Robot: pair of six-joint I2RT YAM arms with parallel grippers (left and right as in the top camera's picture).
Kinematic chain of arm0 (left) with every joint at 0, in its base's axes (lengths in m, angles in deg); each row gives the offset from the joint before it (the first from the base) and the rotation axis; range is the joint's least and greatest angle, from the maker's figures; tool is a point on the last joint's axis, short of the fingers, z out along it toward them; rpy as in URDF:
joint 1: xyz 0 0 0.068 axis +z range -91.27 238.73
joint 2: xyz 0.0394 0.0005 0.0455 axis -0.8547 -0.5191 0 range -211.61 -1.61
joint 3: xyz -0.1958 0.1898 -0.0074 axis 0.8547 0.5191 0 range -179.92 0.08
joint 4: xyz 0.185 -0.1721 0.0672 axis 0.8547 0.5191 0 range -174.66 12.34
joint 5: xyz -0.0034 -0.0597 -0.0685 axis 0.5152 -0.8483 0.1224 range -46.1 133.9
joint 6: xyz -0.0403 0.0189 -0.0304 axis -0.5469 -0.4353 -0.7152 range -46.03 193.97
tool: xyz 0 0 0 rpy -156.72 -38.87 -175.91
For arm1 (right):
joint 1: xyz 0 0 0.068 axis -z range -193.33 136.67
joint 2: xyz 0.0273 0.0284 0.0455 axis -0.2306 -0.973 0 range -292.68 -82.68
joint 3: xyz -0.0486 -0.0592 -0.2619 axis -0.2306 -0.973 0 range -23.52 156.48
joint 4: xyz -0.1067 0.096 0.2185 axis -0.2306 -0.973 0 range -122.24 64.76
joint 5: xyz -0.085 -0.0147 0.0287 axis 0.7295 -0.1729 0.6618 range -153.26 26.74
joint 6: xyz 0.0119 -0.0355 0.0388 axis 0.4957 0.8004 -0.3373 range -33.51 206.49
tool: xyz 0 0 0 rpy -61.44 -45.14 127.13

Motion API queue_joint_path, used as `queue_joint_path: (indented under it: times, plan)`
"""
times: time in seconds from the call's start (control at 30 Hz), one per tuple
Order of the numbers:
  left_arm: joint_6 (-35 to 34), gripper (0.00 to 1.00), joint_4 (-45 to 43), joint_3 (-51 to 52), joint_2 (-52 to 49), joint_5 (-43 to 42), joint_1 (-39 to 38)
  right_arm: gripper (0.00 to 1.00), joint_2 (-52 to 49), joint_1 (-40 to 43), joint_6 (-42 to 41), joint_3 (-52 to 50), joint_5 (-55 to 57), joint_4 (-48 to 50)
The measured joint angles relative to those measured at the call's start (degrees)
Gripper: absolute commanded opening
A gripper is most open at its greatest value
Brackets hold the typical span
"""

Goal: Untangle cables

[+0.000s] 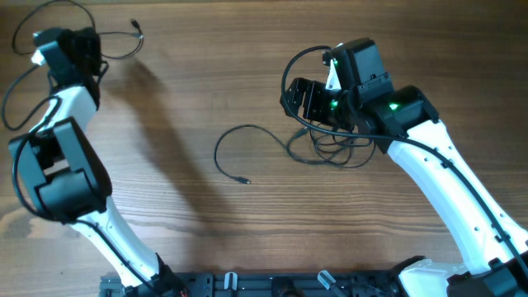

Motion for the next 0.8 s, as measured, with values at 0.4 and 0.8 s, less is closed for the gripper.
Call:
queue_joint_path:
  times: [0.4,0.8]
  plan:
    - [16.15,1.0,-1.99,-3.74,-1.2,-14.88,0.68,1.0,0.0,0.0,0.0,0.0,-1.25,-0.5]
    - [38.62,1.0,55.21,-6.97,21.53,-18.6,-19.85,1.0,0.0,1.36,-1.6,0.0,7.3,-3.08]
